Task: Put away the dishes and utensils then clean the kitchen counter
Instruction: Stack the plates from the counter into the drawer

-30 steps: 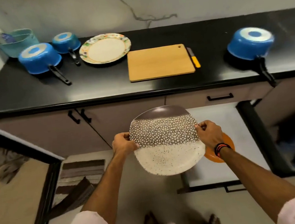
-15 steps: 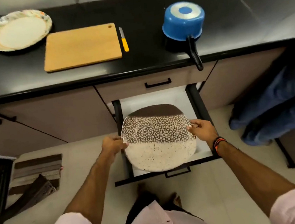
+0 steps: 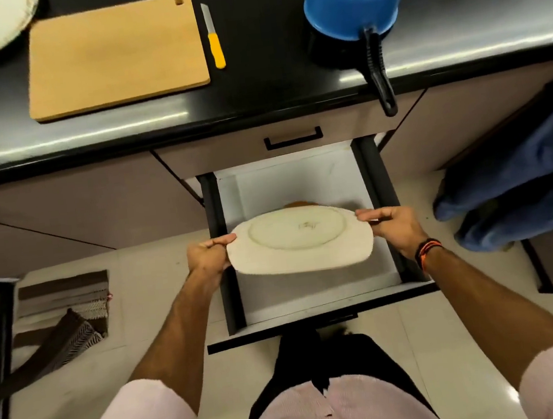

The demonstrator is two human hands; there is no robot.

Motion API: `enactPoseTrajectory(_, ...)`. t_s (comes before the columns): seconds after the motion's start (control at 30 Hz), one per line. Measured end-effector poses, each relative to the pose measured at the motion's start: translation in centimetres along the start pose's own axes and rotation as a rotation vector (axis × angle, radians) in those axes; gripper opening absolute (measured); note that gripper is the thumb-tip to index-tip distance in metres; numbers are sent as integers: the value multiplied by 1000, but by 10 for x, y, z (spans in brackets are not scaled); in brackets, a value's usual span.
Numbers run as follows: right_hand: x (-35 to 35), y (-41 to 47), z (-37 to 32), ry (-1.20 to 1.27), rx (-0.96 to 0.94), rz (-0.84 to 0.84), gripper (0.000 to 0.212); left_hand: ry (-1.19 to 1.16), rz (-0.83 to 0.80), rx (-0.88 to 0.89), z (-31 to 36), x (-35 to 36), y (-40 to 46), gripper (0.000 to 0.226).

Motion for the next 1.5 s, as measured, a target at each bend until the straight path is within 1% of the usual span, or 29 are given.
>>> enactPoseTrajectory(0.1, -3, 2, 3, 23, -1, -18, 19, -104, -20, -40, -1, 5, 3, 29)
enactPoseTrajectory(0.17, -4, 4, 7, 82, 13, -17, 20, -151, -28, -67, -5, 9, 7, 25)
enactPoseTrajectory(0.23, -7, 9, 12, 185, 41, -2, 17, -124, -42, -70, -9, 15, 8, 12)
enactPoseTrajectory(0.3, -10, 16, 19, 216, 66, 0, 13, -33, -63, -45, -16, 22, 13, 11)
enactPoseTrajectory(0.37, -14, 25, 26, 157, 61, -4, 23, 59, -59, -24, -20, 28, 15, 19)
enactPoseTrajectory(0.47, -21, 33, 28, 2, 51, 56, 54, 98, -3, -32, -25, 32, 18, 39)
enactPoseTrajectory(0.53, -23, 36, 30, -8, 77, 68, 72, 104, -18, -38, -28, 37, 20, 55)
enactPoseTrajectory(0.6, -22, 43, 35, -9, 106, 31, 76, 137, -31, -46, -31, 43, 23, 74)
enactPoseTrajectory(0.63, -21, 46, 38, -9, 118, 5, 75, 159, -34, -49, -33, 45, 24, 77)
enactPoseTrajectory(0.67, -21, 50, 42, -1, 129, -9, 74, 180, -25, -47, -34, 47, 26, 73)
enactPoseTrajectory(0.73, -20, 55, 43, -7, 153, -9, 69, 219, 15, -62, -35, 49, 27, 58)
enactPoseTrajectory(0.8, -17, 60, 40, -18, 164, -5, 64, 237, 30, -81, -37, 53, 31, 48)
enactPoseTrajectory(0.87, -14, 67, 42, -33, 170, 8, 59, 259, 26, -89, -42, 60, 40, 48)
enactPoseTrajectory(1.0, -3, 104, 68, -117, 169, 48, 55, 304, 9, -97, -64, 83, 79, 55)
enactPoseTrajectory(1.1, 11, 137, 93, -158, 153, 38, 43, 287, 6, -116, -90, 99, 115, 57)
enactPoseTrajectory(1.17, 20, 161, 113, -195, 149, 32, 39, 268, 9, -141, -110, 110, 139, 49)
enactPoseTrajectory(1.23, 29, 187, 138, -273, 164, 17, 41, 268, -13, -124, -126, 123, 162, 39)
enactPoseTrajectory(1.3, 33, 202, 153, -330, 169, 29, 41, 272, -24, -91, -132, 132, 176, 41)
enactPoseTrajectory(1.37, 36, 210, 166, -325, 166, 45, 39, 314, -11, -94, -140, 134, 189, 44)
enactPoseTrajectory(1.43, 37, 214, 174, -291, 156, 58, 36, 353, -21, -110, -148, 137, 199, 43)
enactPoseTrajectory(1.5, 37, 217, 179, -272, 146, 81, 34, 335, -8, -129, -154, 137, 205, 38)
Point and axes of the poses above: each hand's wrist, its own y-axis towards the middle knuckle, its own x-axis out of the palm, z = x × y, the point moved 8 cm from there along y, towards the middle knuckle, and after that the axes turned 9 degrees about y, right-handed, at the moved point
